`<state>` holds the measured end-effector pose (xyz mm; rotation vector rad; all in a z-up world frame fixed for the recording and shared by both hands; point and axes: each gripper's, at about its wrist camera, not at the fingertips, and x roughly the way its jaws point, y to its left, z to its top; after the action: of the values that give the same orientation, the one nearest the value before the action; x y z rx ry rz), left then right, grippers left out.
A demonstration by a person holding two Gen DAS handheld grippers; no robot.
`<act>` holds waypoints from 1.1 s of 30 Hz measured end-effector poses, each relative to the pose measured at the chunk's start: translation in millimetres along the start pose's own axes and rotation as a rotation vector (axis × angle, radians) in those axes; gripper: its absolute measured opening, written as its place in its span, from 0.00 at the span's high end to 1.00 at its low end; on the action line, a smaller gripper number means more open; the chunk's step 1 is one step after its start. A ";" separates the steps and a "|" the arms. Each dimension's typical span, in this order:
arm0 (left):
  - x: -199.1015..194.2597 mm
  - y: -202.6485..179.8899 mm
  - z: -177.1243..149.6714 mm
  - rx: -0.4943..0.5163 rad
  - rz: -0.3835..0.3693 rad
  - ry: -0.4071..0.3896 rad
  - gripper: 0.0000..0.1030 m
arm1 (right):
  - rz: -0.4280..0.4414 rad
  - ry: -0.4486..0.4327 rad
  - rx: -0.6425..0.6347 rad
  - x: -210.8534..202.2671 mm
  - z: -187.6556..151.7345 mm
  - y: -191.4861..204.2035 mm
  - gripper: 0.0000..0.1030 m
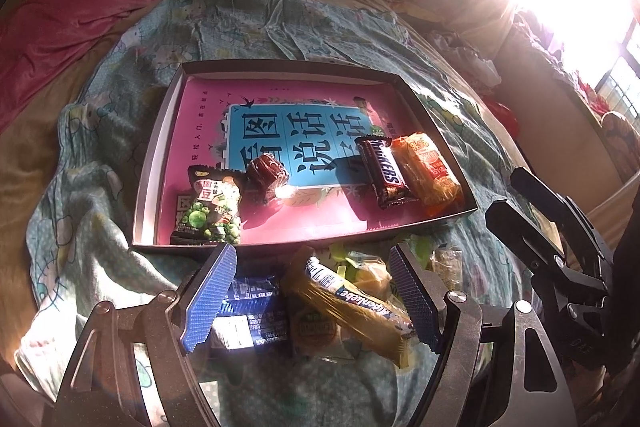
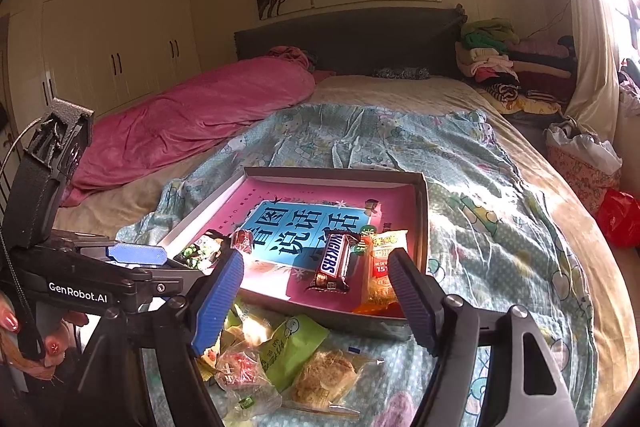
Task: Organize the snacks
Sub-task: 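Withdraw both open tools from the box back over the snack pile, then grasp the long yellow wafer bag with the left tool while the right grasps the clear pastry bag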
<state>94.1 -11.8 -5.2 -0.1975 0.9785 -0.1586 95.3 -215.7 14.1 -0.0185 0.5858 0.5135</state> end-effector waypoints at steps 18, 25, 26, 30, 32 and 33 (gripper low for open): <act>14.2 14.6 -8.5 -0.144 -0.089 0.109 0.23 | 0.045 0.179 -0.126 0.4 -29.4 21.7 0.28; 21.5 12.0 -11.9 -0.169 -0.115 0.149 0.23 | 0.090 0.221 -0.251 -3.1 -45.2 44.9 0.28; 23.4 11.8 -13.0 -0.173 -0.118 0.157 0.23 | 0.101 0.228 -0.271 -2.7 -47.8 49.0 0.28; 30.8 11.3 -15.6 -0.191 -0.124 0.178 0.24 | 0.104 0.268 -0.337 5.6 -56.9 62.6 0.28; 33.6 10.7 -16.7 -0.191 -0.127 0.186 0.24 | 0.090 0.287 -0.360 11.6 -61.6 66.3 0.28; 34.6 10.3 -17.2 -0.192 -0.129 0.189 0.24 | 0.090 0.295 -0.368 14.4 -64.0 67.3 0.28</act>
<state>99.2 -11.1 -44.9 -0.4284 1.1704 -0.2044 40.5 -160.4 -38.7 -0.4245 0.7752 0.7078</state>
